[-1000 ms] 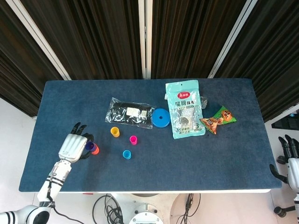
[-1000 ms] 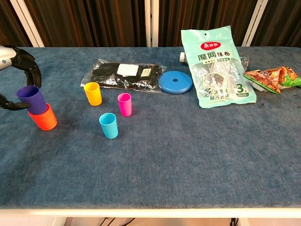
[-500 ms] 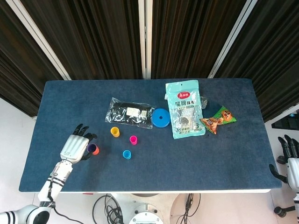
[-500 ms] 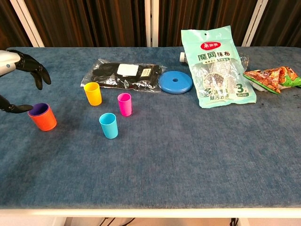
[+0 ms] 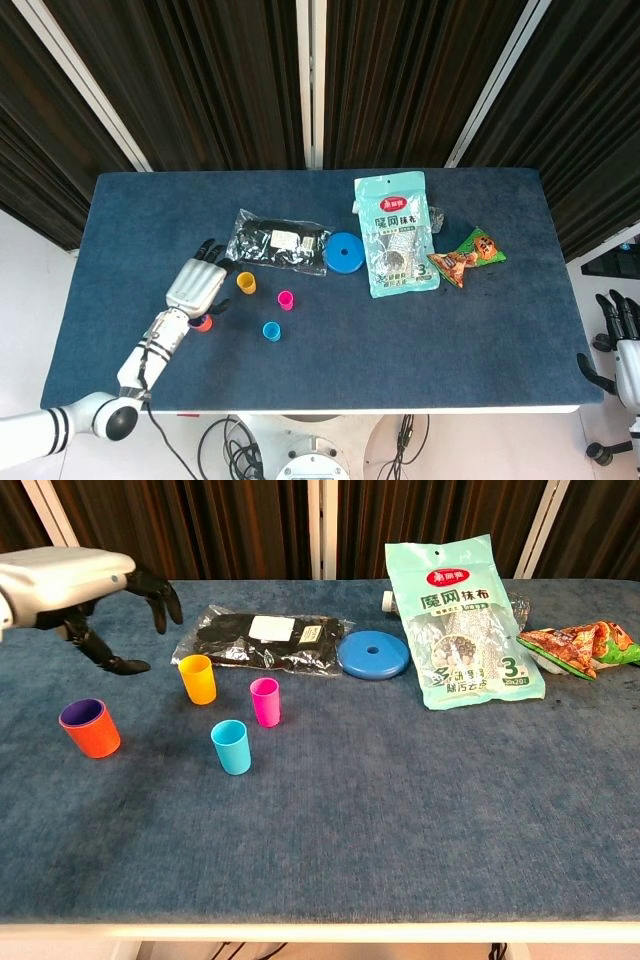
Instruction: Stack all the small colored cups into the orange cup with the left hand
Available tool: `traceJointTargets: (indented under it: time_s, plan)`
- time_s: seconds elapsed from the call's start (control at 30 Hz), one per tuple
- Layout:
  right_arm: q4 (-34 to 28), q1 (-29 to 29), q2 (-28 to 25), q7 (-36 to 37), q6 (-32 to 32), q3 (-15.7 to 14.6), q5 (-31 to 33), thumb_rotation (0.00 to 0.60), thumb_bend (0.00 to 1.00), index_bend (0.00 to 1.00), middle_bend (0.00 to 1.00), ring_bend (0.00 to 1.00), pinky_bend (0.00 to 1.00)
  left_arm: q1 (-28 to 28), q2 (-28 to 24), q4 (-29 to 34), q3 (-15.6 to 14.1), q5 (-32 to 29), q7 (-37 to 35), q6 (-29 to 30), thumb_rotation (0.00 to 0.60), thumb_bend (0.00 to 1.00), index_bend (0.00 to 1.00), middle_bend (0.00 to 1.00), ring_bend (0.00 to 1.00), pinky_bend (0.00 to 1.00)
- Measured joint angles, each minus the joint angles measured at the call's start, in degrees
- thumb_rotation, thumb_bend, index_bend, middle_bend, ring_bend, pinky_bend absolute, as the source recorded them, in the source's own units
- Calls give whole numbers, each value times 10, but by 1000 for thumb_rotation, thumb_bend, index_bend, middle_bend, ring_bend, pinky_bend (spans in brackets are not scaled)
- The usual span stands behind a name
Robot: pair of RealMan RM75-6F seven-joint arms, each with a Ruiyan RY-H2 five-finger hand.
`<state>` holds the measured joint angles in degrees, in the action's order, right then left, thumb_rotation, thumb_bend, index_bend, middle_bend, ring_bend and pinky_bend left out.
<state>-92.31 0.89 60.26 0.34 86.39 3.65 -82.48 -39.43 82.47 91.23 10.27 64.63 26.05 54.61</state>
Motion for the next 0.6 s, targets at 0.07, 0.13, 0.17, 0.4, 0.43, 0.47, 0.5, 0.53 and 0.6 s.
traceJointTargets:
  time_s: [0.07,0.13,0.17,0.4,0.43,0.47,0.5,0.53,0.6]
  plan:
    - [-1,2,-4,1,2,0,1,600,236,0,0,0,0,-15,15,-21,1,-10,2,-18,600,248,285,313,94,41]
    - [-1,3,-5,4,4,0,1,600,236,0,0,0,0,-29,32,-43,1,-17,5,-31,600,248,275,303,94,41]
    - [-1,4,-5,7,5,0,2,600,236,0,0,0,0,-33,38,-52,1,-19,6,-35,600,248,271,301,95,41]
    - [8,8,-3,20,5,-1,3,600,236,0,0,0,0,-57,72,-108,-1,-20,6,-42,600,248,255,291,94,40]
    - [10,8,-3,21,4,-1,4,600,235,0,0,0,0,-59,74,-110,-1,-21,5,-44,600,248,258,292,94,40]
    - [11,8,-4,23,3,-1,4,600,236,0,0,0,0,-60,74,-111,-2,-22,5,-45,600,248,263,295,94,40]
    - [11,7,-4,24,2,0,5,600,235,0,0,0,0,-62,75,-114,-3,-23,5,-48,600,248,271,299,94,40]
    - [12,7,-4,24,2,0,5,600,236,0,0,0,0,-63,76,-117,-4,-25,6,-50,600,249,279,305,94,40]
    - [12,7,-4,25,1,0,5,600,236,0,0,0,0,-66,78,-121,-6,-31,6,-54,600,249,289,315,94,40]
